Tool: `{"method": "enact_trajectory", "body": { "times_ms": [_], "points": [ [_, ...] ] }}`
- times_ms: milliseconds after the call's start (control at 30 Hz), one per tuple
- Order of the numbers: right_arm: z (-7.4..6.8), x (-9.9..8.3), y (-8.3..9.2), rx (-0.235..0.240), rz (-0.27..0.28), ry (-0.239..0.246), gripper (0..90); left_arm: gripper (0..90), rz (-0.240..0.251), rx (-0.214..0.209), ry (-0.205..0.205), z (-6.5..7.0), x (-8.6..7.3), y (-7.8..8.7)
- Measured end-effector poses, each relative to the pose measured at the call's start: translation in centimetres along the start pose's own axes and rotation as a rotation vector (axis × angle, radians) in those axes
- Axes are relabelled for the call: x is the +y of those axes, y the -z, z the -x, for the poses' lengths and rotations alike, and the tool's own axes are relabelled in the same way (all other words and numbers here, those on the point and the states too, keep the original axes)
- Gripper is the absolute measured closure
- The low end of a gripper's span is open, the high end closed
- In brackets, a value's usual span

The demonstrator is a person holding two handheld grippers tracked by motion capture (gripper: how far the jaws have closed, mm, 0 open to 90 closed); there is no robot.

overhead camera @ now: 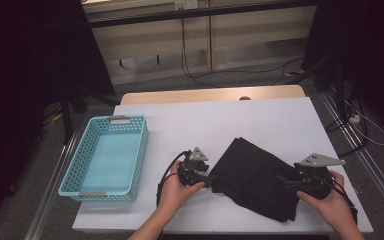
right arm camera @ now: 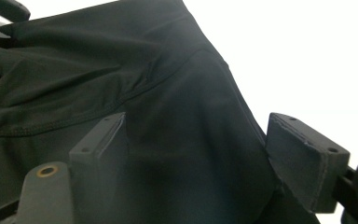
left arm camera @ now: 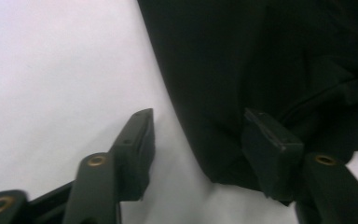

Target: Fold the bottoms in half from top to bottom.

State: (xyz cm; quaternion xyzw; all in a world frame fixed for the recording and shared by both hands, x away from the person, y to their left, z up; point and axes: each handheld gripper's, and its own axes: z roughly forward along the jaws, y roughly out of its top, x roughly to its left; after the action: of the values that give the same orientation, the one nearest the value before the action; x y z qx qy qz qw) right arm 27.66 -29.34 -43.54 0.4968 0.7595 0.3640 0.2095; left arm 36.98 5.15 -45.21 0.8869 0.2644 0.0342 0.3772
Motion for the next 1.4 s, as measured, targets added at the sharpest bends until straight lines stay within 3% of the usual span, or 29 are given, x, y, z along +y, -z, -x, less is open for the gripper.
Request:
{"method": "enact_trajectory", "body": {
  "times_ms": [167, 433, 533, 633, 933, 1067, 1400],
  "points": [
    [0.1, 0.0, 0.1, -0.003, 0.001, 0.001, 21.6, 57.2, -0.013, -0.022, 0.031, 0.2, 0.0, 0.1],
    [0.0, 0.0, 0.0, -0.002, 0.005, 0.0, 21.4, 78.7, -0.027, -0.096, 0.076, 0.2, 0.0, 0.0],
    [-0.2, 0.1, 0.0, 0.001, 0.005, 0.006, 21.1, 81.0, -0.033, -0.101, 0.088, 0.2, 0.1, 0.0],
    [-0.2, 0.1, 0.0, 0.006, 0.015, 0.007, 20.8, 82.5, -0.039, -0.116, 0.125, -0.1, 0.2, 0.0],
    [-0.3, 0.0, 0.0, 0.007, 0.02, 0.001, 20.4, 83.7, -0.05, -0.13, 0.196, -2.2, 0.7, 0.7],
    [-0.3, 0.1, 0.1, 0.011, 0.025, 0.003, 20.3, 83.7, -0.05, -0.122, 0.206, -3.3, 0.8, 1.3],
    [-0.4, 0.1, 0.0, 0.01, 0.028, 0.001, 20.2, 83.4, -0.05, -0.04, 0.225, -7.7, 0.5, 3.5]
  ]
}}
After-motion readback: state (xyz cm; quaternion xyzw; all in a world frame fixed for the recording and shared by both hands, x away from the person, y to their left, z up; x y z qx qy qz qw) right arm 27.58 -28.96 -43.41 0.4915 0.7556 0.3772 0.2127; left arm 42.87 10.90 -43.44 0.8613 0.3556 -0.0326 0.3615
